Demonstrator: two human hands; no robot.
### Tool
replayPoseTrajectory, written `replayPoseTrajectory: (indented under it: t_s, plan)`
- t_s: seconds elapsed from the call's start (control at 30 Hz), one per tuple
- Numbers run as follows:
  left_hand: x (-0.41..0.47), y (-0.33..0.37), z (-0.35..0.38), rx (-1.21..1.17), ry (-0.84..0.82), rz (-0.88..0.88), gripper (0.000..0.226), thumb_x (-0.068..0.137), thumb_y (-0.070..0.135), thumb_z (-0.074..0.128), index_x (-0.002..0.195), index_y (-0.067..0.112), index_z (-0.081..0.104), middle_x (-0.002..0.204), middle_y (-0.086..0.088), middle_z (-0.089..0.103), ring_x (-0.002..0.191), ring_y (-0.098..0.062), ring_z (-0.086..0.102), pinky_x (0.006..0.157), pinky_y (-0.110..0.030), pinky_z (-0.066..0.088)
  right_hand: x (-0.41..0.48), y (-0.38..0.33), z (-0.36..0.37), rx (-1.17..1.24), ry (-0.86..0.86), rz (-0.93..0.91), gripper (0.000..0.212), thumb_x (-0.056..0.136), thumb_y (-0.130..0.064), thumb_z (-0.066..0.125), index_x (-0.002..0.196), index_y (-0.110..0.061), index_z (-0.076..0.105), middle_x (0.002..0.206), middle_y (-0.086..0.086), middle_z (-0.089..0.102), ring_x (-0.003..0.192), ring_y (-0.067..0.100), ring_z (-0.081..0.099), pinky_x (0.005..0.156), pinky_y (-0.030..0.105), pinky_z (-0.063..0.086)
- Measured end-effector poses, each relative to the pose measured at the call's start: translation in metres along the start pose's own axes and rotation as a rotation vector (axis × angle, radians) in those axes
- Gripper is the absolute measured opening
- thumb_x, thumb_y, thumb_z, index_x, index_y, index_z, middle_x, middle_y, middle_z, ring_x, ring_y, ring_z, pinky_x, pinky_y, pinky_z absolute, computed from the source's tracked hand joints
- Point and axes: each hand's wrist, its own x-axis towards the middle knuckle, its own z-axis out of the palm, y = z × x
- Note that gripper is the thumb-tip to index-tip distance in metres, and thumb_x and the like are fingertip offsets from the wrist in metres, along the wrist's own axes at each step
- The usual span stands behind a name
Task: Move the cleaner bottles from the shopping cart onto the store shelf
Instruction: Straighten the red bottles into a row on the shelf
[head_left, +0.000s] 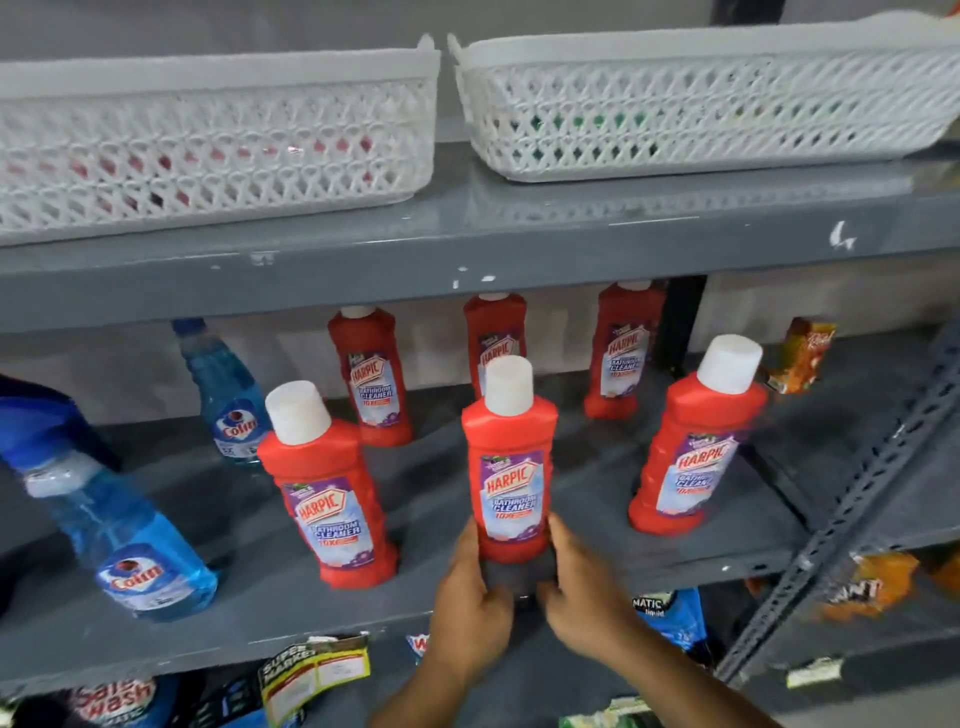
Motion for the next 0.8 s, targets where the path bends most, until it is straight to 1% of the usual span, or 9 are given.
replayPoseTrajectory:
  t_s: [0.1,0.17,0.23,0.33,0.4,0.5,0.53,0.63,0.8]
  plan:
    - [-0.009,0.004,0.01,0.056,0.102,-0.038,0.08,0.072,-0.014,0.05,0.145,0.011,0.027,0.151,-0.006,0.037,0.139,-0.018,0.036,0.116,-0.03,0.029,-0.008,0.008,-0.009,0.042,-0.014,-0.035,0.081,0.083,-0.005,0.054,0.151,-0.018,0.012,0.159,0.003,0.025,0.145,0.019,0.029,0.118,0.03,0.025]
    - [-0.024,0.008,0.024,0.147,0.277,-0.01,0.079,0.072,-0.011,0.051,0.144,0.003,0.024,0.154,-0.014,0.028,0.144,-0.029,0.025,0.118,-0.042,0.024,-0.025,0.022,-0.022,0.189,0.106,-0.101,0.076,0.077,0.002,0.056,0.145,-0.017,0.025,0.153,0.009,0.036,0.14,0.023,0.037,0.115,0.026,0.026]
    - [-0.036,0.014,0.046,0.218,0.331,0.134,0.087,0.058,-0.007,0.048,0.142,0.003,0.029,0.153,-0.015,0.029,0.146,-0.029,0.019,0.119,-0.038,0.021,-0.04,0.047,-0.038,0.272,0.38,-0.125,0.072,0.068,0.001,0.056,0.137,-0.013,0.039,0.135,0.013,0.05,0.125,0.025,0.049,0.109,0.028,0.034]
    - [-0.022,0.037,0.095,0.18,0.095,0.242,0.09,0.063,-0.007,0.048,0.144,0.014,0.017,0.157,-0.007,0.015,0.147,-0.018,0.012,0.119,-0.024,0.012,-0.036,0.094,-0.082,0.332,0.624,0.039,0.079,0.068,-0.002,0.057,0.142,-0.001,0.03,0.141,0.022,0.039,0.128,0.028,0.042,0.11,0.038,0.033]
    - [0.005,0.054,0.121,0.077,-0.043,0.121,0.083,0.076,-0.008,0.047,0.147,0.014,0.008,0.158,-0.002,0.005,0.148,-0.015,0.008,0.119,-0.02,0.01,-0.02,0.108,-0.106,0.321,0.411,0.138,0.086,0.074,0.01,0.056,0.149,-0.006,0.018,0.155,0.017,0.028,0.141,0.029,0.033,0.116,0.04,0.026]
    - [0.028,0.072,0.149,-0.02,-0.112,0.01,0.081,0.072,-0.015,0.043,0.144,0.018,0.025,0.153,-0.002,0.031,0.139,-0.009,0.029,0.113,-0.01,0.021,-0.008,0.11,-0.117,0.25,0.142,0.085,0.085,0.076,0.009,0.053,0.15,-0.015,0.019,0.151,0.006,0.041,0.134,0.024,0.044,0.107,0.033,0.035]
    - [0.03,0.071,0.152,-0.028,-0.112,0.016,0.082,0.068,-0.015,0.042,0.14,0.022,0.031,0.148,0.0,0.039,0.136,-0.008,0.036,0.111,-0.009,0.024,-0.005,0.111,-0.117,0.253,0.128,0.074,0.084,0.075,0.008,0.052,0.149,-0.017,0.021,0.146,0.005,0.047,0.13,0.023,0.049,0.103,0.031,0.038]
    - [0.026,0.067,0.156,-0.037,-0.111,0.003,0.083,0.063,-0.007,0.042,0.142,0.018,0.035,0.145,-0.001,0.046,0.134,-0.01,0.042,0.116,-0.029,0.03,-0.002,0.111,-0.118,0.252,0.105,0.068,0.085,0.072,0.007,0.053,0.147,-0.022,0.024,0.139,0.002,0.054,0.122,0.021,0.054,0.097,0.029,0.04]
    - [0.026,0.065,0.156,0.011,-0.117,-0.054,0.085,0.065,0.0,0.044,0.144,0.024,0.029,0.143,0.003,0.048,0.131,-0.01,0.044,0.114,-0.031,0.033,-0.003,0.112,-0.113,0.253,0.134,0.076,0.086,0.075,0.005,0.052,0.149,-0.023,0.02,0.14,0.007,0.054,0.124,0.028,0.055,0.103,0.041,0.045]
